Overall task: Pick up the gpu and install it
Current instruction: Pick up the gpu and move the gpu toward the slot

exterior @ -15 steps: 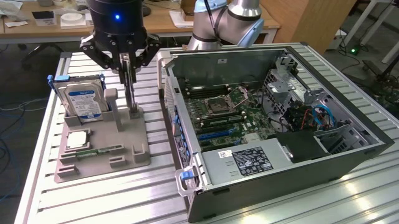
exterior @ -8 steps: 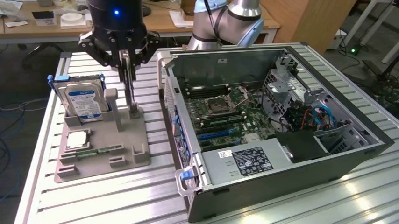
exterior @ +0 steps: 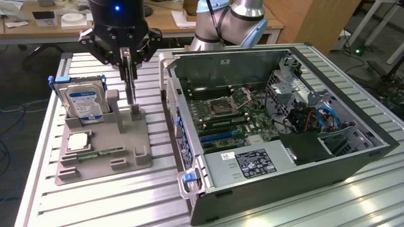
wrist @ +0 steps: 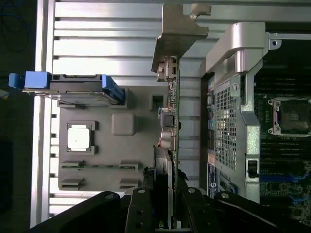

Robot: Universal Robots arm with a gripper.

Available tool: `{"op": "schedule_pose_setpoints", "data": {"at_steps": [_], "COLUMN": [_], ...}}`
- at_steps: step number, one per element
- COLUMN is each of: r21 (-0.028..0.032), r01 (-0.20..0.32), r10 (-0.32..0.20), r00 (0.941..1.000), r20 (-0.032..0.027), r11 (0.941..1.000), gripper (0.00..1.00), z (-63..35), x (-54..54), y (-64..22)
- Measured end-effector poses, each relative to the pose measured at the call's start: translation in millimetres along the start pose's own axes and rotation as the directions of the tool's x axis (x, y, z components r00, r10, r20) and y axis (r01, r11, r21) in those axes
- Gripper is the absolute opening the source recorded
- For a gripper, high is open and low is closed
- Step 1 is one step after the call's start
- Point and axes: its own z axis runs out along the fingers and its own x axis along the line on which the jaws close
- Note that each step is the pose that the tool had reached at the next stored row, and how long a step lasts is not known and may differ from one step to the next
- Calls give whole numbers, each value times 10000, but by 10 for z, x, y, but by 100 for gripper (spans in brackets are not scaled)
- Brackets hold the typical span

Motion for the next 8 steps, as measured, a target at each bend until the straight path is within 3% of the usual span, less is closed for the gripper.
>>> {"op": "schedule_pose_setpoints", "data": {"at_steps": [8], "r21": [1], "r01": [0], "r10": [0], "r00": [10000], "r20": [0], "r11": [10000], "gripper": [27], "z": [-62], "x": [1], "y": [6]}}
